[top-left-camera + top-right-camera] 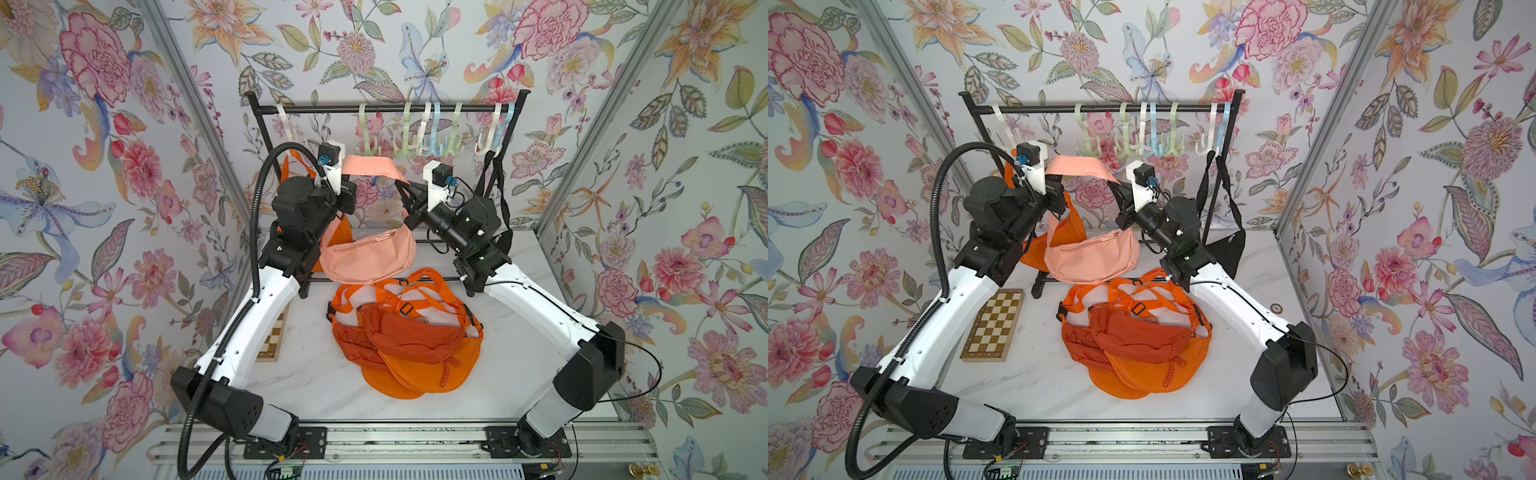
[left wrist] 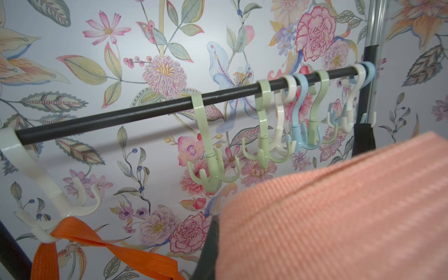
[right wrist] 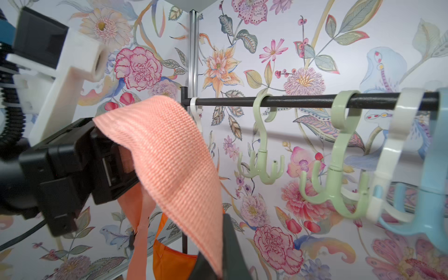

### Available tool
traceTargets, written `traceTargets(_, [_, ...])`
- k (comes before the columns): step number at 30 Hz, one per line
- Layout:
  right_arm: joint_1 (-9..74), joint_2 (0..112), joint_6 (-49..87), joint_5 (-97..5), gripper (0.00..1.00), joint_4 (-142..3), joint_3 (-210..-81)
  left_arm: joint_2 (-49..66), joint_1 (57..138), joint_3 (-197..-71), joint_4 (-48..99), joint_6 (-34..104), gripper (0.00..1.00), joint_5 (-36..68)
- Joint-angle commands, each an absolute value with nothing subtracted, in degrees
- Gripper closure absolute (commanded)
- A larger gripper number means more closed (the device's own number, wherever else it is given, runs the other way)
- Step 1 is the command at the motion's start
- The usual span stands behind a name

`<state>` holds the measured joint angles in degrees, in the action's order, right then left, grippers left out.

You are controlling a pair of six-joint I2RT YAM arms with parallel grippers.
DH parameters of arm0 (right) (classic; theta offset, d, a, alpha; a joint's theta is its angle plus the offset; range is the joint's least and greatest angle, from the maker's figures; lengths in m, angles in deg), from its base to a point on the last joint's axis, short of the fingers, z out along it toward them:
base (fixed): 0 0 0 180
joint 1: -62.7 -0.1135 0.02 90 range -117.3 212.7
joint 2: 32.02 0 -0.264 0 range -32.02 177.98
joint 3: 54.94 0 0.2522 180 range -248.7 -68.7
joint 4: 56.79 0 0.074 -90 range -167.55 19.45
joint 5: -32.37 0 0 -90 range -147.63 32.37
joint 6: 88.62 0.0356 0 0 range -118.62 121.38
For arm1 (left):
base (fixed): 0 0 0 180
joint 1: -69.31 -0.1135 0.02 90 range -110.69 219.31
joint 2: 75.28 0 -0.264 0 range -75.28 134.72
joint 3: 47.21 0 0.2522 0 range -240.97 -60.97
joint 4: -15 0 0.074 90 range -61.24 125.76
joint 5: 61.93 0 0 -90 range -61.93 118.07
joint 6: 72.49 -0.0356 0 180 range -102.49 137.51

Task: Take the bag off the hook
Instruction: Pick up the bag from the hook, then place the bag inside the bag.

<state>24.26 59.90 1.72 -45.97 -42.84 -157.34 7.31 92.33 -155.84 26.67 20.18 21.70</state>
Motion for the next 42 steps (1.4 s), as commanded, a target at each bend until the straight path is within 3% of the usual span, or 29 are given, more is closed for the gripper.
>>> traceTargets(1, [22.49,53.13,0.57,-46.48,1.0,-42.56,-152.71,2.86,93.56,-154.13,29.43,18.12,1.0,20.13])
traceTargets(17, [16.3,27.07,0.02,-52.27,1.0,-54.94,-131.33,-12.48,107.81,-137.62,35.3,17.9,1.0,25.61])
traceTargets(27, [15.94,15.31,4.63,-56.25,1.0,-57.45,-118.34,-20.21,113.69,-122.74,29.6,20.49,1.0,34.0])
traceTargets(34, [15.14,14.15,6.34,-48.47,1.0,-59.59,-120.41,-22.36,113.87,-128.29,35.42,19.93,1.0,36.02])
traceTargets(42, [10.73,12.93,6.83,-50.29,1.0,-60.9,-121.24,-25.19,113.87,-132.22,42.59,18.93,1.0,37.66])
